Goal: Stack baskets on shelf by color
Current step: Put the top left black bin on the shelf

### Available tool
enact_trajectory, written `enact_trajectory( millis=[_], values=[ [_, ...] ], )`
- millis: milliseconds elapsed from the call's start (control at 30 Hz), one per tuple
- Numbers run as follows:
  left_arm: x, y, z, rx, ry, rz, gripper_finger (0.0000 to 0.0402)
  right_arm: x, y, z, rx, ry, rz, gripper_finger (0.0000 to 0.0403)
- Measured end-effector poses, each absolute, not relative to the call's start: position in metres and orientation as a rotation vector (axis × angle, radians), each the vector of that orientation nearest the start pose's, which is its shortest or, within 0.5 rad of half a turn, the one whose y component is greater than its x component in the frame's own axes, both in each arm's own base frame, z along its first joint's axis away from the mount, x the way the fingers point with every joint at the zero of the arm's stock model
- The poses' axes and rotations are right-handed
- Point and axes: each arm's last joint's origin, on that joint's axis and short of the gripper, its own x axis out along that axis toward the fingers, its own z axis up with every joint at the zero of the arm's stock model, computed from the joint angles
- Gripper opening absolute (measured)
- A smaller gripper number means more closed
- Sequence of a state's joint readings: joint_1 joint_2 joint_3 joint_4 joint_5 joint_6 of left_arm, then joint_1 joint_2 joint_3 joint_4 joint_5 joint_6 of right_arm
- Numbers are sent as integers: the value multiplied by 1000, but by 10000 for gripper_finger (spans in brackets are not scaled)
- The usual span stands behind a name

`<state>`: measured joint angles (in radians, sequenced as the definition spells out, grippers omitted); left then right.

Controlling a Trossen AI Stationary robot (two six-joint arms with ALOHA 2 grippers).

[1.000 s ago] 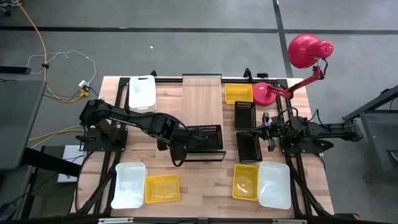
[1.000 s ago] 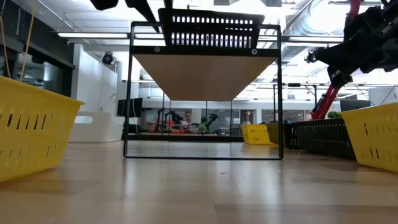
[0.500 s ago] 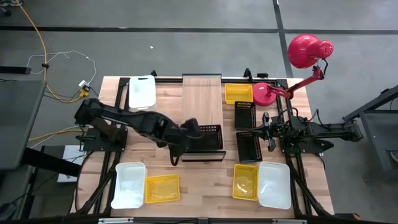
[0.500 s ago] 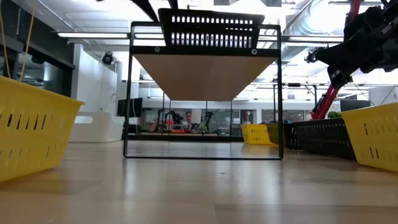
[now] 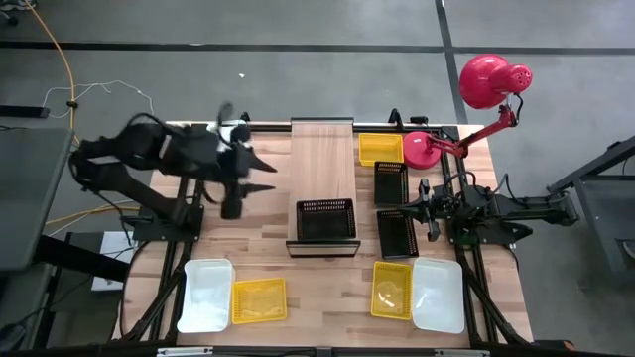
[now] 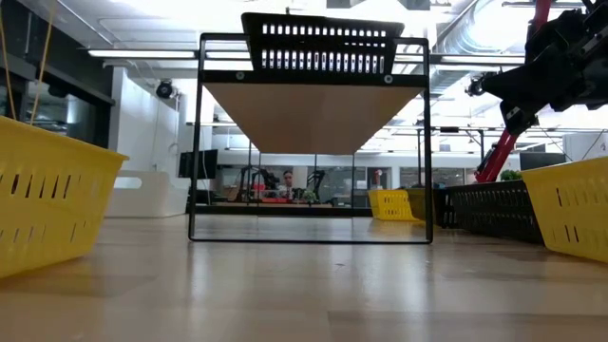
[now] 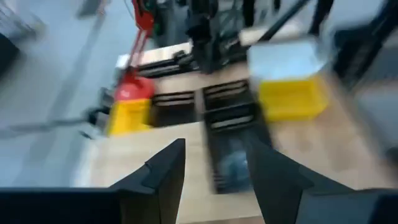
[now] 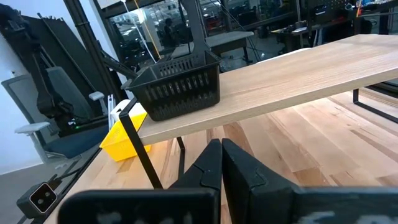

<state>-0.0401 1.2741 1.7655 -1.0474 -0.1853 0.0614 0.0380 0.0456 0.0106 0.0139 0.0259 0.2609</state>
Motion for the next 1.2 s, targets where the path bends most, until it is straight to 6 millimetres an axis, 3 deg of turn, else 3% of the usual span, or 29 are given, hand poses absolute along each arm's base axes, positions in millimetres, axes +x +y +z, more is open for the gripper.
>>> enact_trajectory(
  millis=[100,433,533,667,800,933,1100,1200],
  values=[
    [201,-4,464,-12,429,111,156,100,3,165,260,22,9,0],
    [189,-24,374,-244,-60,132,156,100,3,165,143,14,10,0],
    [186,-26,351,-279,-177,160,156,100,3,172,262,-49,17,0],
    [181,-25,328,-315,-280,201,156,97,2,189,553,-226,57,0],
    [175,-23,315,-335,-329,233,156,93,-1,203,782,-407,44,0],
    [174,-22,314,-338,-335,244,156,88,-4,212,830,-534,-14,0],
    [174,-22,314,-348,-335,241,156,83,-2,247,795,-548,47,4],
    [174,-22,314,-363,-335,240,156,87,-1,271,731,-407,16,14]
  ],
)
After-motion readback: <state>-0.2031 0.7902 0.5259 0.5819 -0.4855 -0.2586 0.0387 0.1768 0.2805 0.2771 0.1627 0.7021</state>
